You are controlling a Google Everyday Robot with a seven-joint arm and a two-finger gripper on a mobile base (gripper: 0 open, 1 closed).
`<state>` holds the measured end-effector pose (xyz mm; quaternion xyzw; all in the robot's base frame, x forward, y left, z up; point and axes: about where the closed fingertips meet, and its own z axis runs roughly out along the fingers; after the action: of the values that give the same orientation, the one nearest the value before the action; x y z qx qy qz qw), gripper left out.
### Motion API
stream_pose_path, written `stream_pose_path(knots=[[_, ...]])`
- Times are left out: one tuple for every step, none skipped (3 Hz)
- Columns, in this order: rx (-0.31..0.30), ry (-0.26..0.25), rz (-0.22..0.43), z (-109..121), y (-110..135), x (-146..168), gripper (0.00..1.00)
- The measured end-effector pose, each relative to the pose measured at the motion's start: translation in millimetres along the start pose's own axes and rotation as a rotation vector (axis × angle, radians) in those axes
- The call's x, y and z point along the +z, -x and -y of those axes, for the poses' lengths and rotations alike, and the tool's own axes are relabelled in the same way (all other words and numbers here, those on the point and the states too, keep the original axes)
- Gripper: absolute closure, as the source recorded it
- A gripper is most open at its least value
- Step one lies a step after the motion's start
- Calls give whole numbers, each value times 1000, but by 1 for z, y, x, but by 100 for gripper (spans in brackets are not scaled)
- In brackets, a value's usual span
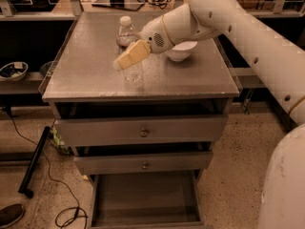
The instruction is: Place water bottle into bottom drawer
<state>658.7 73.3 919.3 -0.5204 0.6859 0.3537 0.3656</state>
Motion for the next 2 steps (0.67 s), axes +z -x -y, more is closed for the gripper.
stream_pose_path(knots=[[1,1,0,0,0,0,0],[1,1,0,0,0,0,27]])
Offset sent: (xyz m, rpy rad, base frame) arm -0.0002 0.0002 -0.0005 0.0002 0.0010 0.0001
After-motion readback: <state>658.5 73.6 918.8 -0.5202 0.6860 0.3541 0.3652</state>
